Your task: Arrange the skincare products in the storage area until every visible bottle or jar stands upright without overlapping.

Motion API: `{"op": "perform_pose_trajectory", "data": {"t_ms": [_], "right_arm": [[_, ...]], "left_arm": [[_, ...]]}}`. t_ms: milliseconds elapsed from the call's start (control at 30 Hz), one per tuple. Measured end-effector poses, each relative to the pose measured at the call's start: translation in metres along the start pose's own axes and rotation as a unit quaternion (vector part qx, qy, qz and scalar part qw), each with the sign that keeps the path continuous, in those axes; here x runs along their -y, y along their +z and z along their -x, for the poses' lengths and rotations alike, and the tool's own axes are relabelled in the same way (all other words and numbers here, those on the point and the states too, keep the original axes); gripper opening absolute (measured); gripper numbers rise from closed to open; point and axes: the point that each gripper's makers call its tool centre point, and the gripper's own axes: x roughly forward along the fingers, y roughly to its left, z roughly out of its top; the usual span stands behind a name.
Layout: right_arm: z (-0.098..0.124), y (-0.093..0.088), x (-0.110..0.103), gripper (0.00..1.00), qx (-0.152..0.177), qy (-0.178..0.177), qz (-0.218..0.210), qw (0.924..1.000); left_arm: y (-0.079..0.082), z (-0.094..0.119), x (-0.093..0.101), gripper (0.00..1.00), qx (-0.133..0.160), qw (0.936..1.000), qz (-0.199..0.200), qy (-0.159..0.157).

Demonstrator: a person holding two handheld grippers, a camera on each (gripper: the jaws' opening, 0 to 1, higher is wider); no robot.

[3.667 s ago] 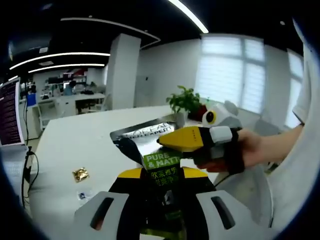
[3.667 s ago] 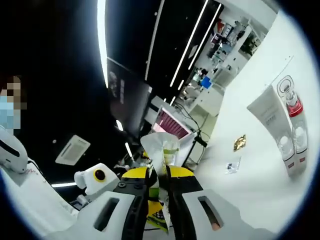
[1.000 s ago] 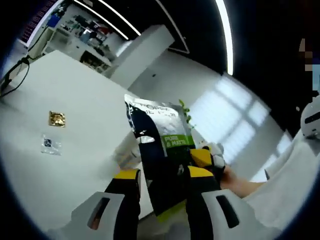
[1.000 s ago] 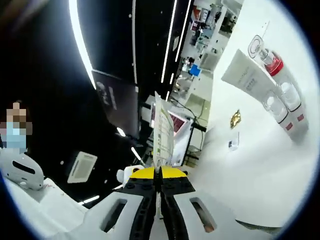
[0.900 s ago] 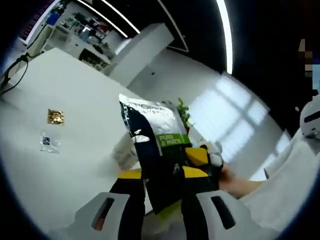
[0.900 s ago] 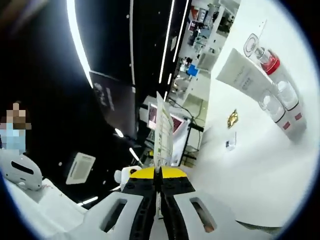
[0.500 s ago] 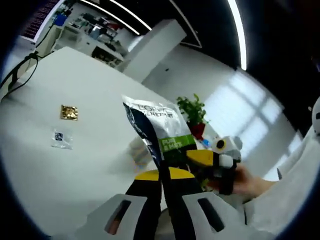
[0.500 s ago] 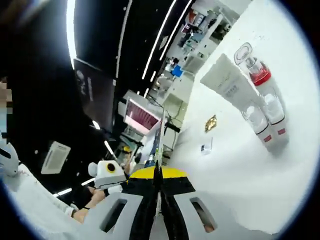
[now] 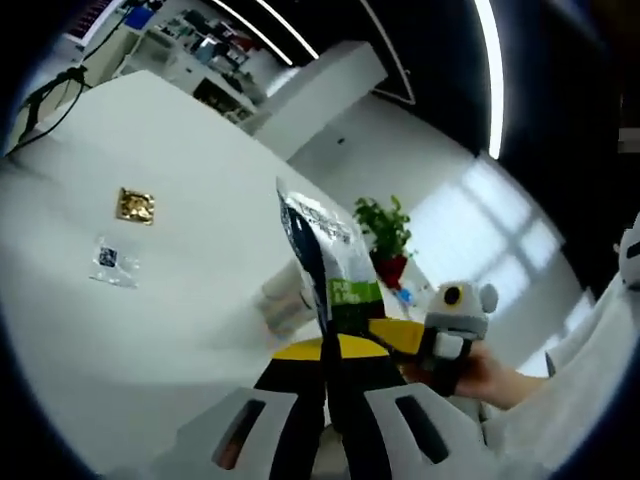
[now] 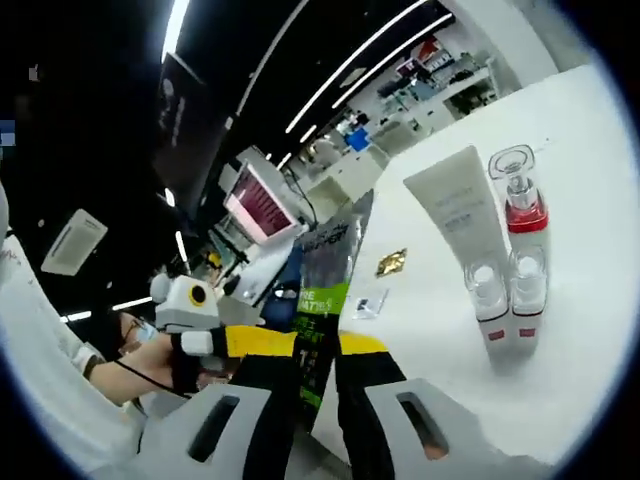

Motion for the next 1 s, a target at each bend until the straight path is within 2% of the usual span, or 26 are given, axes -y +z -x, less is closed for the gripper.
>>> {"op": "perform_pose_trajectory", "data": {"t_ms": [133,400,567,1000], "right_arm": [[-0.002,-0.007,-0.001,0.43,-0.019,0.008,0.032,0.9993],[-0.006,-0.021,0.002,0.72,-0.052,0.007,0.055,0.9971],[-0.005,-0.025,0.003,0.74,-0.058,0.005,0.058,0.9966],[0.008,-0.026,0.024,0.90,-0.068,-0.029,0.070,0.9948]], "left_arm": [[0.000,-0.004,-0.008,0.00,0.000,1.0000,0.007,0.006],[-0.002,-0.011,-0.021,0.00,0.003,0.9995,0.030,0.014],[-0.004,-0.016,-0.029,0.00,-0.004,0.9992,0.033,0.024],[-0.007,-0.029,-0.044,0.00,-0.003,0.9978,0.060,0.030]]}}
